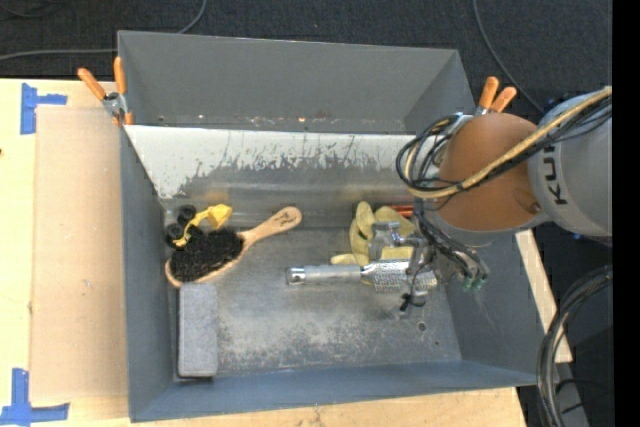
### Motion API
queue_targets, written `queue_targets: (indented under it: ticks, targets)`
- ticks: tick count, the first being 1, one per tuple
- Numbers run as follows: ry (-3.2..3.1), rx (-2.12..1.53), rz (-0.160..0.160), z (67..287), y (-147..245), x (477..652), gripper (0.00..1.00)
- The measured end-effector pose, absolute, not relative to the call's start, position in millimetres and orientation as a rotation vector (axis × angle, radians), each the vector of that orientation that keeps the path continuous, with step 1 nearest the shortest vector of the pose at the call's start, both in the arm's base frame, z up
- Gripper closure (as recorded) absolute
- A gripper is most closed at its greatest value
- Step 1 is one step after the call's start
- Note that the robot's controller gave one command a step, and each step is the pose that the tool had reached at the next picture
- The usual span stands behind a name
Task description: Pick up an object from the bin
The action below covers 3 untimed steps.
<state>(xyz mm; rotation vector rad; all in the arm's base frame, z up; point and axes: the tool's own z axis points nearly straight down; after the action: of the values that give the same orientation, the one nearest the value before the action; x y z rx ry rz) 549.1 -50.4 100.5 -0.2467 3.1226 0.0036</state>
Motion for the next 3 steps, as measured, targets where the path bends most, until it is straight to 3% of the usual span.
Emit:
queue_targets:
  ticks: [1,2,3]
  targets:
    - [3.130,0.149,0.006,83,-54,575.2,0.00]
    - [3.121,-0.324,0.004,90,-67,527.9,1.00]
    - [3.120,-0.323,0.004,90,-67,528.5,1.00]
